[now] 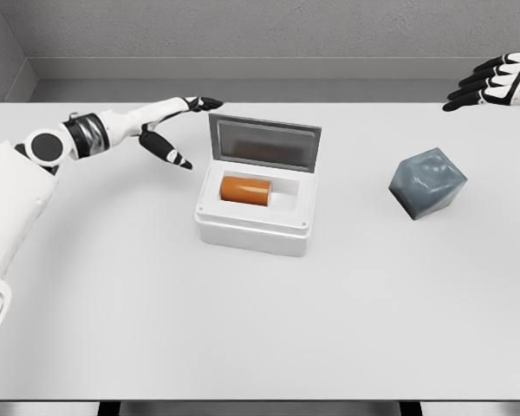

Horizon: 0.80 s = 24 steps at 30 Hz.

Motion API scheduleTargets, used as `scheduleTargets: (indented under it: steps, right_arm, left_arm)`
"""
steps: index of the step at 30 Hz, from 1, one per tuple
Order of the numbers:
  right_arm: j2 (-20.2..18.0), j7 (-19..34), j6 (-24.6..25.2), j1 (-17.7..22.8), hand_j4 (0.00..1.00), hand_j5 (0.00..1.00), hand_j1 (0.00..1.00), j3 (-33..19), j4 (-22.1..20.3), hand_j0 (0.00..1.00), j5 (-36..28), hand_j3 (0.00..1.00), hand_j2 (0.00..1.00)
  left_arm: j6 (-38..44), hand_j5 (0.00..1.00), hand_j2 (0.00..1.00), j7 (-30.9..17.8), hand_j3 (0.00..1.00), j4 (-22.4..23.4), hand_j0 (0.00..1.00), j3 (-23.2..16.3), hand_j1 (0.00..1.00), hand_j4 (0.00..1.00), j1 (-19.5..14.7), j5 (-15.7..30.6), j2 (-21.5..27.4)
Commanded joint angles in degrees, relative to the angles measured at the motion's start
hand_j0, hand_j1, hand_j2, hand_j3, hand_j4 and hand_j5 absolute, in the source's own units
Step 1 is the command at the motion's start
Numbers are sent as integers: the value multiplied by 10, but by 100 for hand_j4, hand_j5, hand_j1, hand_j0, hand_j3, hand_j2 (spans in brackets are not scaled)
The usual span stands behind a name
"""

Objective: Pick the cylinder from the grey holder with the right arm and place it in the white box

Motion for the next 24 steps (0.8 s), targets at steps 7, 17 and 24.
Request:
scheduleTargets:
  steps: [7, 17, 24]
  right_arm:
    - [5, 0, 2, -1, 100, 100, 100, 0, 1, 100, -4, 100, 100]
    - [26, 0, 2, -2, 100, 100, 100, 0, 2, 100, -5, 100, 100]
    - [29, 0, 2, -1, 100, 100, 100, 2, 4, 100, -5, 100, 100]
  left_arm:
    - [1, 100, 100, 0, 100, -43, 100, -17, 100, 100, 1, 5, 26]
    - [1, 100, 100, 0, 100, -123, 100, -51, 100, 100, 5, 5, 72]
    - [1, 100, 100, 0, 100, -160, 100, -63, 100, 100, 16, 5, 82]
